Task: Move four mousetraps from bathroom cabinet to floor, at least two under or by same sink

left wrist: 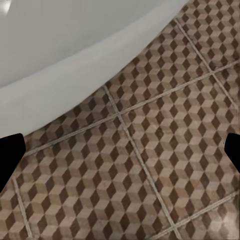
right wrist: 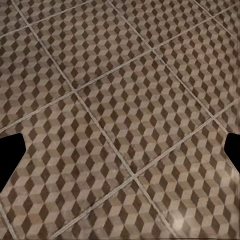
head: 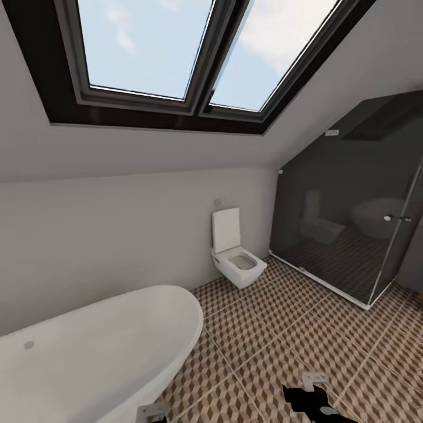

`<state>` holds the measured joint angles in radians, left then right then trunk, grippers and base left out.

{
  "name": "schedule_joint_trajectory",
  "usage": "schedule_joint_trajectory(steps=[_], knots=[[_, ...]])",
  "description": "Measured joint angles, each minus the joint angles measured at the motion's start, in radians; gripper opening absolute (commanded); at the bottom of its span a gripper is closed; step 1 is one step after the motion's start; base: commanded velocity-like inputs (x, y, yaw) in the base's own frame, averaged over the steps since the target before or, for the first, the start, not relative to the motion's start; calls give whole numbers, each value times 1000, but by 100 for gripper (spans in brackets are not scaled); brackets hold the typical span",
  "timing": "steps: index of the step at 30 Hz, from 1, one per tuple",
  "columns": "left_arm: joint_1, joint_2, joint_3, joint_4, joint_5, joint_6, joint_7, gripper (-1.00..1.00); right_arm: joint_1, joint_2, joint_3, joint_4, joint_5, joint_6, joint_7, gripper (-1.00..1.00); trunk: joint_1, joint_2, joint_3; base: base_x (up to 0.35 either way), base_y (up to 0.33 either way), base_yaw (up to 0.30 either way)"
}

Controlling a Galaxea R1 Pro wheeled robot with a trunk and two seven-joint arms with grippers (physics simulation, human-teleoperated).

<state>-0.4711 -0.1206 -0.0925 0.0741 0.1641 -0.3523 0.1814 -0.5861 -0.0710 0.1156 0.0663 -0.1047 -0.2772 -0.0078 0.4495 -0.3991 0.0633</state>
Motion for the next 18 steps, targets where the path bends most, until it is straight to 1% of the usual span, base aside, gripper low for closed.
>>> schedule_joint_trajectory(steps=[18], knots=[[0, 0, 0, 0, 0, 0, 0, 100, 0, 0, 0, 0, 0, 0, 0, 100, 0, 0, 0, 0, 0, -275]])
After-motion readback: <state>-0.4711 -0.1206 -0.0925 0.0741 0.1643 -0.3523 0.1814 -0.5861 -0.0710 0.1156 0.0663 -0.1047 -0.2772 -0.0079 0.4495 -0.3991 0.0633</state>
